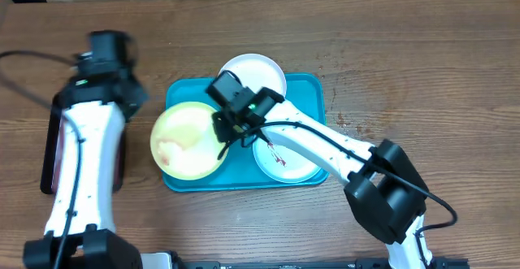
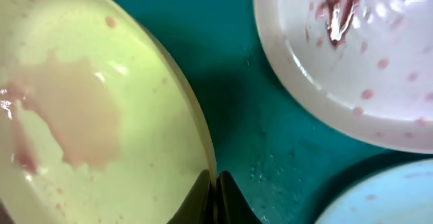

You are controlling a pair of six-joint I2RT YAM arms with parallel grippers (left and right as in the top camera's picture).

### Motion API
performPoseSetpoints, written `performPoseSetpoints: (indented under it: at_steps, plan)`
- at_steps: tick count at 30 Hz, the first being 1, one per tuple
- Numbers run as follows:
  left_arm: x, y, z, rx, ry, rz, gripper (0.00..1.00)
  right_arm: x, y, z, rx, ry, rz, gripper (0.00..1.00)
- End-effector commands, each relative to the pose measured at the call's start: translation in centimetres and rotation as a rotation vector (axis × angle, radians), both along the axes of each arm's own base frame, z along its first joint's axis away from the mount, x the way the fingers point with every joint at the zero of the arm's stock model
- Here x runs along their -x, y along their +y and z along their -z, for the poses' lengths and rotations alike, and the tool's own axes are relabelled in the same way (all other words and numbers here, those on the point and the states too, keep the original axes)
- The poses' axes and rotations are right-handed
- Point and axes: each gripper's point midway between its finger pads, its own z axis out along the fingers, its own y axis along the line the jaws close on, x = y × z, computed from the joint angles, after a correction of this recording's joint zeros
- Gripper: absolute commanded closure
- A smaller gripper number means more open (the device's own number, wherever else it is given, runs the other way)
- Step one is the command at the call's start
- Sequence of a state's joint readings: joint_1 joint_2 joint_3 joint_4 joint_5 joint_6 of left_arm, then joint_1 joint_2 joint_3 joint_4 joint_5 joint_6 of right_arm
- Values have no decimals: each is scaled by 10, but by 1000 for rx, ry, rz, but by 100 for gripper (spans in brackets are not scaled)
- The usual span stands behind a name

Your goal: Clean dirty plates on tray and stack at the side

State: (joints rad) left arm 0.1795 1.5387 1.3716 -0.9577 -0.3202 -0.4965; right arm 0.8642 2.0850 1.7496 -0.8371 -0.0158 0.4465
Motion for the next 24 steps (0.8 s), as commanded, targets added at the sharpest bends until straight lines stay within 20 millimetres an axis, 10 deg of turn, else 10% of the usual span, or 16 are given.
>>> performPoseSetpoints:
  at_steps: [1, 12, 24]
  plan:
    - [14, 31, 15, 122, -11, -146, 96, -26, 1, -62, 61, -240, -49, 96]
    - [40, 89, 67, 304, 49, -339, 96, -56, -34, -147, 604, -733, -222, 96]
    - [43, 105, 113, 343, 129, -392, 96, -20, 2, -185, 817, -961, -355, 96]
